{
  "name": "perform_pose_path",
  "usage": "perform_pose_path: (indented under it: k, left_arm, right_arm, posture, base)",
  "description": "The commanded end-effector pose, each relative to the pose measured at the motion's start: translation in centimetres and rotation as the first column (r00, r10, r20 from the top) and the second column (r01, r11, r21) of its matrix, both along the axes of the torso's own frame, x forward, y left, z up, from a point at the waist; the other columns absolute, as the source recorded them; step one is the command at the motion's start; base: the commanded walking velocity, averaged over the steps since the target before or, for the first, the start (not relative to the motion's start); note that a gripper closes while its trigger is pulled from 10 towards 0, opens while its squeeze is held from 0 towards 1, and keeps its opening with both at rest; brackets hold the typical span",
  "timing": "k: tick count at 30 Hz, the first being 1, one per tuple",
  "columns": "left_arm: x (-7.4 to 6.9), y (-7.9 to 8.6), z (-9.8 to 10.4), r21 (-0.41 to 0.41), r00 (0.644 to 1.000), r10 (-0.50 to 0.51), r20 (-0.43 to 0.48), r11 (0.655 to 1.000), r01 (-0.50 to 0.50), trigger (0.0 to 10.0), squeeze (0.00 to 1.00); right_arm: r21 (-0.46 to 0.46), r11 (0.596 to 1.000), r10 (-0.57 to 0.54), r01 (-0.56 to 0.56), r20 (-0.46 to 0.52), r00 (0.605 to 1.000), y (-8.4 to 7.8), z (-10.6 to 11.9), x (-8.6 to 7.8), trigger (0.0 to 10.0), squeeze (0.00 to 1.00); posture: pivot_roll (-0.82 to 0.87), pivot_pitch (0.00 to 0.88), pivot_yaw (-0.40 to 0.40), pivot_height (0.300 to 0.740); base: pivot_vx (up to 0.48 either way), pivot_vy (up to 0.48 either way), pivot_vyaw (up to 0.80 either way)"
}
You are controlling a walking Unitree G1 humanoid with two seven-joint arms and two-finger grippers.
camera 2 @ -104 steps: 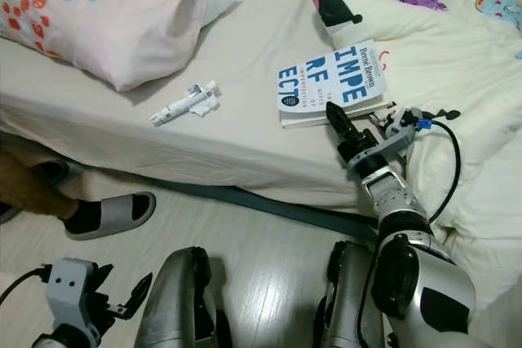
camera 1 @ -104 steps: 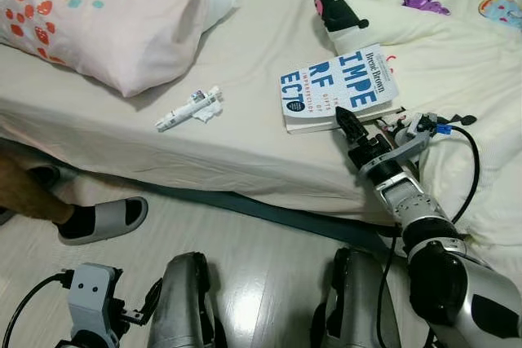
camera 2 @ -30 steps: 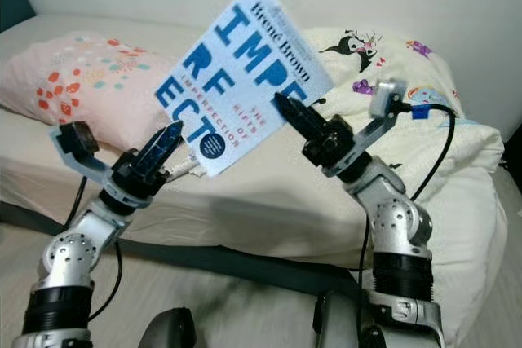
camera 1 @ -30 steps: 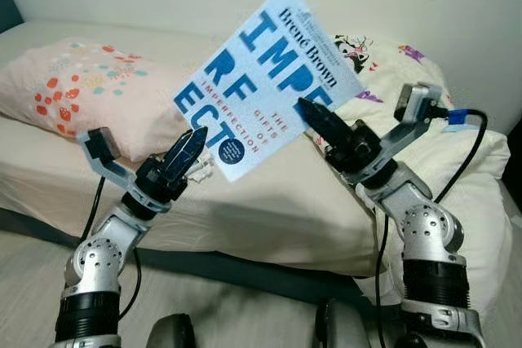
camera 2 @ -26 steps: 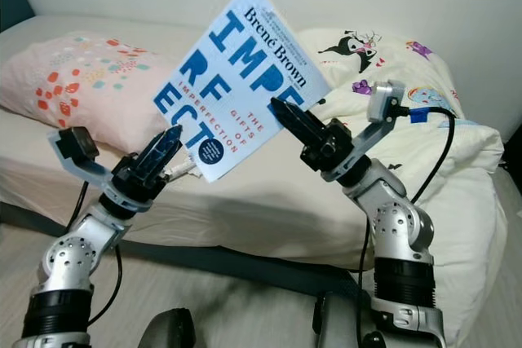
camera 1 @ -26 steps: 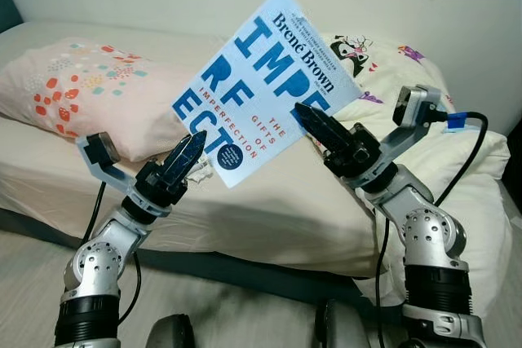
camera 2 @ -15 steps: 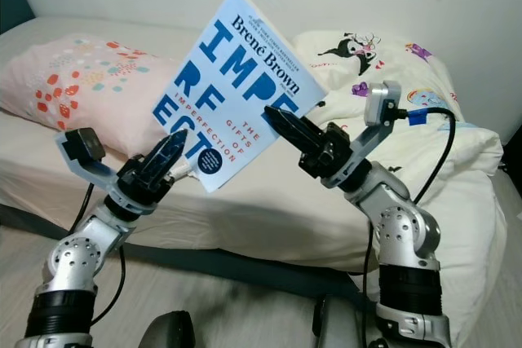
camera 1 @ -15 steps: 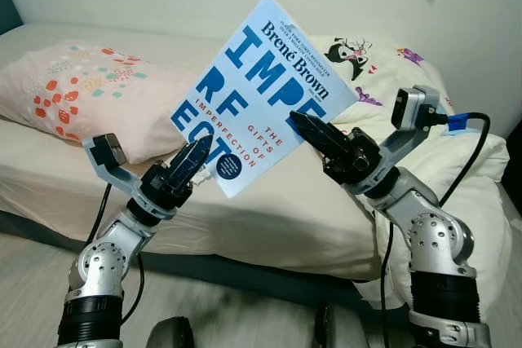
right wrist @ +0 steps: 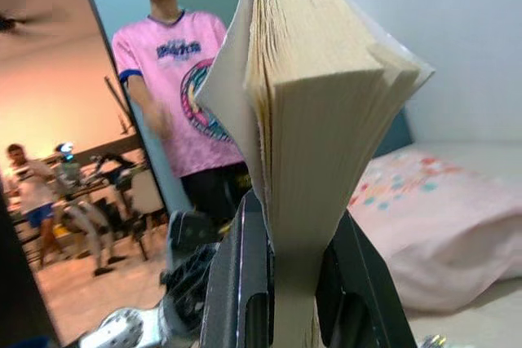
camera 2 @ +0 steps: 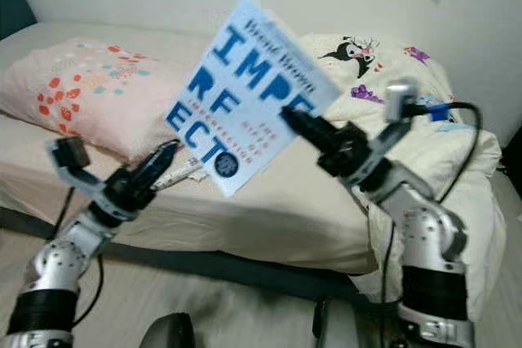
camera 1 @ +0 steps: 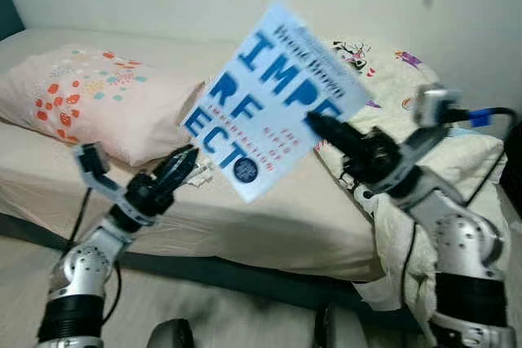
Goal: Clean up the room
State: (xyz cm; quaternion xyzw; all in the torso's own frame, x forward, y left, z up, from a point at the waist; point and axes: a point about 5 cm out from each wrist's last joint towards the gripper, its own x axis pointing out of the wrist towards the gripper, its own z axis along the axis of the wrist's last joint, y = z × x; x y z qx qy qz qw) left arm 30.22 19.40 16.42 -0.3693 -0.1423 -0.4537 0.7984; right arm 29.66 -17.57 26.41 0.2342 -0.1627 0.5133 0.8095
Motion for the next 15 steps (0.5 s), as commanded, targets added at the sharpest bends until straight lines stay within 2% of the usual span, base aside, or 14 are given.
perform_pose_path:
  k: [1, 5, 12, 15]
  left_arm:
    - [-0.2, 0.6, -0.3, 0.025, 1.0, 0.008, -0.008, 1.0, -0.008, 10.0, 0.0]
    - [-0.2, 0.7, -0.7, 0.031, 1.0, 0.007, -0.012, 0.999, -0.007, 10.0, 0.0]
    - [-0.1, -0.3, -0.5, 0.0, 0.999, -0.036, 0.013, 0.999, 0.036, 10.0, 0.0]
    - [-0.1, -0.6, -0.5, -0.012, 0.999, -0.047, 0.02, 0.999, 0.047, 10.0, 0.0]
  right_arm:
    - [0.016, 1.0, 0.011, -0.013, 0.067, 0.998, 0.0, 1.3, -0.5, 0.0, 0.0]
    - [0.002, 1.0, 0.014, -0.014, 0.067, 0.998, -0.1, 1.5, -0.9, 0.0, 0.0]
    - [-0.029, 0.997, 0.075, -0.075, 0.007, 0.997, 1.6, -0.1, -1.0, 0.0, 0.0]
    - [-0.028, 0.996, 0.083, -0.083, -0.001, 0.997, 1.8, -0.2, -1.0, 0.0, 0.0]
  posture:
    - [0.04, 0.0, -0.001, 0.512]
    - [0.03, 0.0, 0.0, 0.512]
    - [0.02, 0.0, -0.006, 0.512]
    - [0.02, 0.0, -0.007, 0.512]
  base:
    - [0.0, 0.0, 0.0]
    - [0.0, 0.0, 0.0]
    - [0.0, 0.0, 0.0]
    - [0.0, 0.0, 0.0]
